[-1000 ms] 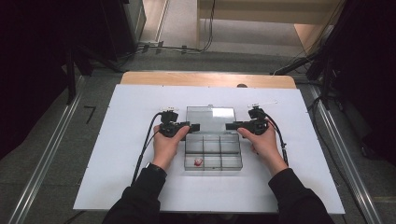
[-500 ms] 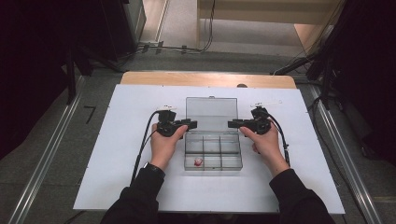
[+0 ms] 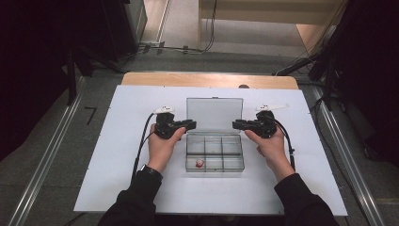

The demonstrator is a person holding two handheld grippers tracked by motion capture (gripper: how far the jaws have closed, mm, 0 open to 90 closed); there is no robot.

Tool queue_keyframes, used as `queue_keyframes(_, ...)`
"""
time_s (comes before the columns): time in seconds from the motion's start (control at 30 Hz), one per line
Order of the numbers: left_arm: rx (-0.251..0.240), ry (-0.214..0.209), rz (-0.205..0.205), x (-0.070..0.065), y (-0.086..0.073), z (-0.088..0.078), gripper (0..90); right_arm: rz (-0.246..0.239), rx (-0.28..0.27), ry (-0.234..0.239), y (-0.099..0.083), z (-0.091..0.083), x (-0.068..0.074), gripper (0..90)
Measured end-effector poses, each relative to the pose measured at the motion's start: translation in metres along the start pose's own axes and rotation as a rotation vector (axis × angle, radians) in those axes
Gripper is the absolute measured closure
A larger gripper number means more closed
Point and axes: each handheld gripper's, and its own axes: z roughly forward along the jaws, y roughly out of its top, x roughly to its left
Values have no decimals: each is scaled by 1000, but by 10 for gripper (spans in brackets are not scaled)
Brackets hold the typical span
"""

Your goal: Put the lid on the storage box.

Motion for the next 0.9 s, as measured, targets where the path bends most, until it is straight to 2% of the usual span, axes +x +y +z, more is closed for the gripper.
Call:
queue_keyframes(0.03,0,-11,-4,0,1,1,674,-7,-3,-1,0,0,0,701)
queue_keyframes(0.1,-5,-29,9,-2,6,0,559,-18,-9,-10,-1,0,1,702)
queue_keyframes(0.13,-11,-22,11,-3,9,-1,554,-21,-11,-13,-2,-1,2,701)
queue_keyframes(0.27,-31,-8,10,-4,22,-6,578,-54,-27,-34,-3,-2,6,699)
queue_keyframes(0.37,-37,-3,4,-5,25,-7,593,-65,-28,-38,-3,-2,6,699)
queue_keyframes(0.5,-48,-2,3,-6,24,-8,636,-79,-35,-40,-4,-3,8,699)
queue_keyframes(0.67,-70,-9,27,-10,20,-12,658,-113,-32,-49,-5,-5,12,666)
queue_keyframes(0.9,-90,-32,60,-15,15,-18,657,-128,-34,-38,-4,-10,17,597)
